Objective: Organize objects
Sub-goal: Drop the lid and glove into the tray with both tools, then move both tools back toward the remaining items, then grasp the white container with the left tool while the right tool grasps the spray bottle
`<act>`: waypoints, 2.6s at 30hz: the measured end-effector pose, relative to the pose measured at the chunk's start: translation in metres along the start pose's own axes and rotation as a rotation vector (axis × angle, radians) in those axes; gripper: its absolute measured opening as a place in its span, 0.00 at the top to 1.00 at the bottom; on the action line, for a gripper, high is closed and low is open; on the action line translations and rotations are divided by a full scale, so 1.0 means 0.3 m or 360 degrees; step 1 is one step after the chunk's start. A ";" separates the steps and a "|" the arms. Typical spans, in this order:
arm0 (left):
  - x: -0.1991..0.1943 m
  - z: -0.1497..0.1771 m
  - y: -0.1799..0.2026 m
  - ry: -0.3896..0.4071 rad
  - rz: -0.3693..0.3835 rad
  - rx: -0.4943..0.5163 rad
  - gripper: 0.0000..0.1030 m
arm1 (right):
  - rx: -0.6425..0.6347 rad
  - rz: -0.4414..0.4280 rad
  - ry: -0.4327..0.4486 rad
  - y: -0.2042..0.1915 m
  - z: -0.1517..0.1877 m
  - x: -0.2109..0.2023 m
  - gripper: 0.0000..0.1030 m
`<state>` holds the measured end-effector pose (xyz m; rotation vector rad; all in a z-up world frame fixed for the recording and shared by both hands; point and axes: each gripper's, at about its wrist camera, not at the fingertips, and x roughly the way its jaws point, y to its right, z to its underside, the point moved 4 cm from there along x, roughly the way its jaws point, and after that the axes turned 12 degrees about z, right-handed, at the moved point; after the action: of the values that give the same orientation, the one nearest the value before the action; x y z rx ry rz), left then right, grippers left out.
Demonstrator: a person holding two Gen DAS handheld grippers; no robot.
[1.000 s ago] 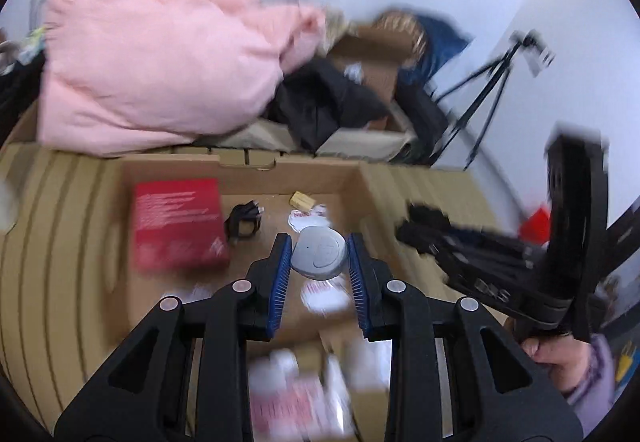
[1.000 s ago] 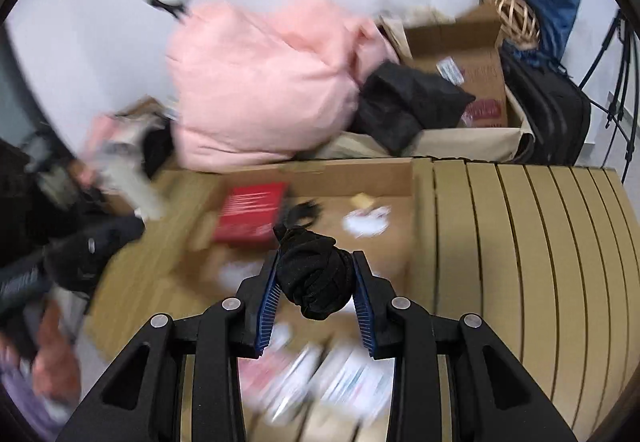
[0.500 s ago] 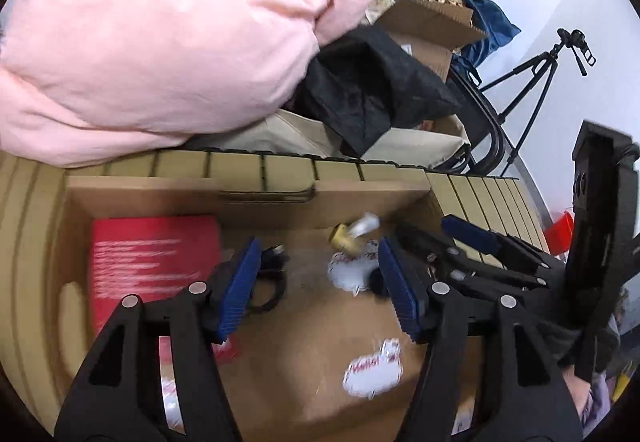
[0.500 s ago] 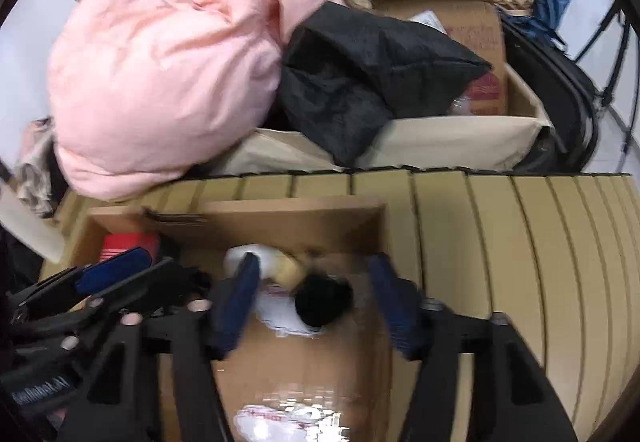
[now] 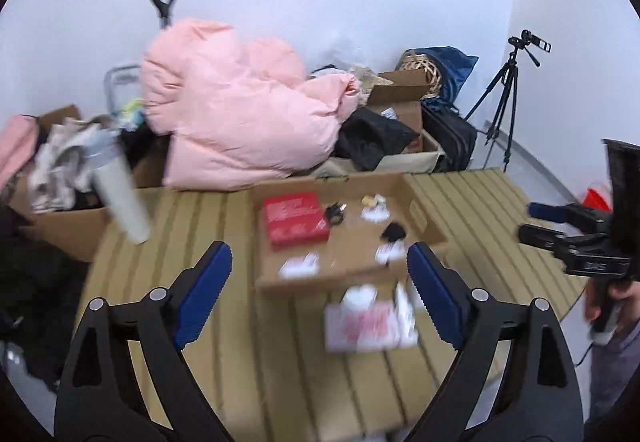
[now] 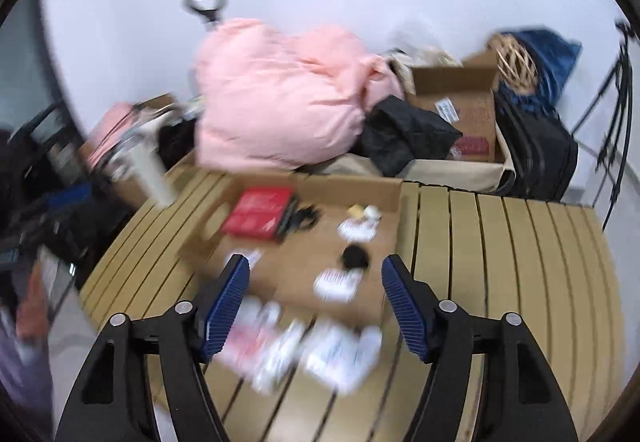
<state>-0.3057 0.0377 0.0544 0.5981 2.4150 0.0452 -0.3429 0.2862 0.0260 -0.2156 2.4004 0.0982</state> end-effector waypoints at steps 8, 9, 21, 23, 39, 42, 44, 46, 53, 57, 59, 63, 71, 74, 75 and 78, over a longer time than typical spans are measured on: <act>-0.358 0.435 0.048 0.0006 -0.0326 0.0021 0.03 | 0.0170 -0.0042 0.0182 -0.132 0.349 -0.476 0.19; -0.381 0.480 0.050 -0.0001 -0.0354 0.0003 0.03 | 0.0177 -0.0044 0.0216 -0.150 0.389 -0.517 0.19; -0.464 0.610 0.052 -0.0025 -0.0311 -0.0125 0.03 | -0.0027 0.0162 0.0113 -0.394 0.639 -0.552 0.19; -0.448 0.631 0.035 -0.0057 -0.0323 -0.0146 0.02 | -0.0056 0.0128 0.0086 -0.417 0.657 -0.538 0.19; 0.179 0.505 -0.079 -0.0336 0.0182 -0.0258 0.00 | -0.0047 0.0193 -0.0153 -0.327 0.650 -0.180 0.19; 0.354 0.415 -0.042 -0.0324 0.0301 -0.0170 0.02 | 0.0049 0.0183 -0.0165 -0.281 0.581 -0.085 0.19; 0.456 0.382 -0.013 -0.0375 0.0233 -0.0033 0.11 | 0.0151 0.0121 -0.0173 -0.255 0.534 -0.002 0.19; 0.575 0.358 0.039 -0.0414 0.0198 0.0154 0.17 | 0.0232 0.0082 -0.0206 -0.238 0.503 0.094 0.19; 0.809 0.369 0.017 -0.0528 0.0343 0.0041 0.48 | 0.0276 0.0104 -0.0298 -0.242 0.448 0.334 0.34; 0.842 0.386 -0.012 -0.0494 0.0339 -0.0013 0.65 | 0.0316 0.0135 -0.0362 -0.225 0.456 0.423 0.40; 0.825 0.387 -0.015 -0.0485 0.0337 -0.0027 0.65 | 0.0357 0.0113 -0.0392 -0.218 0.462 0.457 0.56; 0.737 0.365 -0.040 -0.0435 0.0336 -0.0109 0.65 | 0.0375 0.0181 -0.0407 -0.202 0.451 0.470 0.69; 0.388 0.418 -0.079 -0.0300 0.0234 -0.0202 0.65 | 0.0328 0.0227 -0.0418 -0.217 0.482 0.341 0.70; 0.304 0.512 -0.098 -0.0350 0.0238 -0.0325 0.65 | 0.0321 0.0216 -0.0402 -0.235 0.528 0.229 0.70; 0.288 0.530 -0.099 -0.0349 0.0223 -0.0337 0.65 | 0.0314 0.0209 -0.0410 -0.246 0.544 0.205 0.70; 0.218 0.584 -0.087 -0.0338 0.0211 -0.0376 0.65 | 0.0298 0.0192 -0.0404 -0.283 0.594 0.124 0.70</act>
<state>-0.2568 0.0225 -0.1273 0.6191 2.1237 0.3035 -0.2375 0.2212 -0.1321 0.0286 2.1518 -0.0418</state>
